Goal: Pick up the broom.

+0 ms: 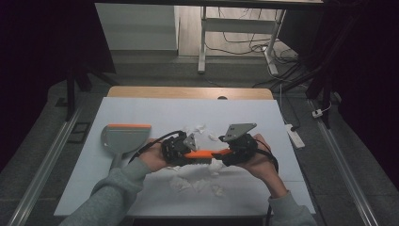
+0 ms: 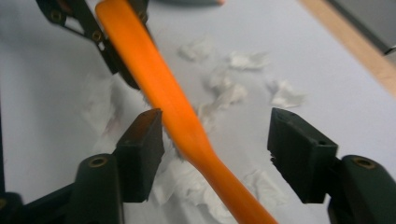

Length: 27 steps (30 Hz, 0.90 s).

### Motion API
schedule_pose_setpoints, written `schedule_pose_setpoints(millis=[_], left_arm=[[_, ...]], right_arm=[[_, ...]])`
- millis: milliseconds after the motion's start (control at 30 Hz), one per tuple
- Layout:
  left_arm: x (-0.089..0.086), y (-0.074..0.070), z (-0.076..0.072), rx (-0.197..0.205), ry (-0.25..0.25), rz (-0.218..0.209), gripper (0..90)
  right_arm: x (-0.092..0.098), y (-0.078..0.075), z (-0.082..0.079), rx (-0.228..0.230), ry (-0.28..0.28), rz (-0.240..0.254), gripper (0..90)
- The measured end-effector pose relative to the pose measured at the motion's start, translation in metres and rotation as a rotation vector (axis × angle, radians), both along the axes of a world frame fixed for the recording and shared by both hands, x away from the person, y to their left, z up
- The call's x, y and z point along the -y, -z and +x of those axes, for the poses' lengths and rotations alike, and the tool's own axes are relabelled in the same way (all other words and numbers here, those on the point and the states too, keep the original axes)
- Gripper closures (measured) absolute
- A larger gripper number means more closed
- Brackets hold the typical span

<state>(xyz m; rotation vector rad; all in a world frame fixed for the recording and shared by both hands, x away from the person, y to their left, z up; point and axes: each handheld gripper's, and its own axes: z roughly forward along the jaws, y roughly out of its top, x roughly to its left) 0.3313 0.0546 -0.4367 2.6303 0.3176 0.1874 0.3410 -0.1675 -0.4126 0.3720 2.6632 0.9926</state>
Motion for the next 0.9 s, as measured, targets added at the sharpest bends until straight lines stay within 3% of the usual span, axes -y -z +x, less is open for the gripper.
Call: schedule_pose_setpoints(millis=[67, 200, 267, 333, 367, 467, 633, 667, 767, 833, 900], left_arm=[[0.003, -0.001, -0.001, -0.003, 0.019, 0.005, 78.0], [0.004, -0.001, -0.002, -0.006, 0.022, 0.009, 78.0], [0.004, -0.002, -0.002, -0.002, 0.047, 0.023, 78.0], [0.006, -0.002, -0.002, -0.003, 0.058, 0.025, 78.0], [0.006, -0.001, -0.003, -0.004, 0.061, 0.026, 78.0], [0.007, 0.0, -0.003, -0.003, 0.069, 0.031, 77.9], [0.003, -0.001, 0.001, -0.024, 0.111, -0.006, 77.3], [0.003, 0.0, 0.0, -0.034, 0.099, -0.03, 77.3], [0.001, 0.0, 0.002, -0.036, 0.094, -0.042, 77.0], [-0.002, -0.002, 0.004, -0.042, 0.031, -0.061, 74.2], [-0.007, -0.006, 0.004, 0.006, -0.079, -0.098, 57.2]], right_arm=[[-0.003, 0.006, 0.001, -0.021, -0.017, -0.039, 39.1], [-0.005, 0.011, 0.002, -0.058, -0.038, -0.056, 41.7], [-0.006, 0.014, 0.003, -0.079, -0.049, -0.078, 42.4], [-0.01, 0.02, 0.003, -0.097, -0.072, -0.11, 49.4], [-0.01, 0.02, 0.003, -0.097, -0.072, -0.11, 49.4], [-0.011, 0.023, 0.002, -0.118, -0.111, -0.118, 61.2], [-0.009, 0.024, 0.003, -0.143, -0.171, -0.117, 66.3], [-0.009, 0.024, 0.002, -0.141, -0.18, -0.121, 67.0], [-0.008, 0.023, -0.001, -0.118, -0.194, -0.126, 68.1], [-0.008, 0.021, -0.001, -0.107, -0.184, -0.12, 68.7], [-0.007, 0.021, 0.0, -0.121, -0.182, -0.102, 70.7]])
